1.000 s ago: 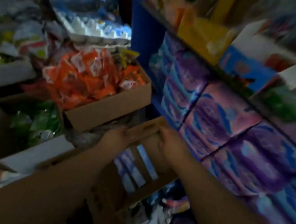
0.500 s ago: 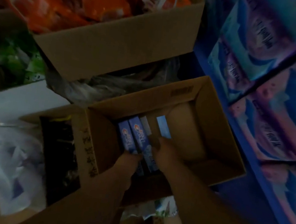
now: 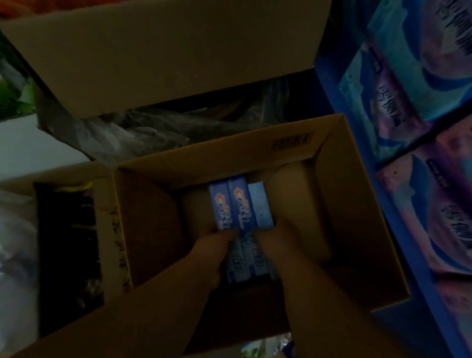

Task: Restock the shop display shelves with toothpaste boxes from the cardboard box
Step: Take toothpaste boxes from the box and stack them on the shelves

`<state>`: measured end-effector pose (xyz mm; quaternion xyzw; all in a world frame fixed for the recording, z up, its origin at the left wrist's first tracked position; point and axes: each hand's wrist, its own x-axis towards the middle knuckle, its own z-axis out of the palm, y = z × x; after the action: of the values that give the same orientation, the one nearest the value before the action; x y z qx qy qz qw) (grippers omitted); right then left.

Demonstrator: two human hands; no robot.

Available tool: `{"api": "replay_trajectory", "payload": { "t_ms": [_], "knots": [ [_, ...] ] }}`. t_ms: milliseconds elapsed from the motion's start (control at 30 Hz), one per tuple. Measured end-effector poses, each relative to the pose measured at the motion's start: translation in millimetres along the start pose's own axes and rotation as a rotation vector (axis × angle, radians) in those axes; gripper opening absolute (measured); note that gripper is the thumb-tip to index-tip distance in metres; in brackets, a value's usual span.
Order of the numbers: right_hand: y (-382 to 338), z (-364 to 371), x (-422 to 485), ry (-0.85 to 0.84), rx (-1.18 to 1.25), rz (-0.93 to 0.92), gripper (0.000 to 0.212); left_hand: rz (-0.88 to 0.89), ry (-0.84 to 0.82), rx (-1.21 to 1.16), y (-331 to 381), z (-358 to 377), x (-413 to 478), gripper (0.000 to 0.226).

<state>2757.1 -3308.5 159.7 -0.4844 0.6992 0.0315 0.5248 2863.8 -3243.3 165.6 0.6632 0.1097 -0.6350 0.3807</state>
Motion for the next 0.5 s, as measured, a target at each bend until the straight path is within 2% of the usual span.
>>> {"api": "replay_trajectory", "payload": {
  "t_ms": [200, 333, 433, 500],
  "knots": [
    [-10, -21, -5, -0.158, -0.021, -0.126, 0.049, -0.039, 0.002, 0.007, -6, 1, 9, 0.043],
    [-16, -31, -8, -0.241, -0.075, -0.106, 0.055, -0.038, -0.060, -0.076, -8, 3, 10, 0.044],
    [-28, -39, -16, -0.314, -0.150, -0.115, 0.052, -0.047, -0.109, -0.076, 0, 0, 6, 0.033],
    [-32, -42, -17, -0.348, -0.141, -0.113, 0.052, -0.046, -0.125, -0.068, 6, -3, 4, 0.039]
  ]
}}
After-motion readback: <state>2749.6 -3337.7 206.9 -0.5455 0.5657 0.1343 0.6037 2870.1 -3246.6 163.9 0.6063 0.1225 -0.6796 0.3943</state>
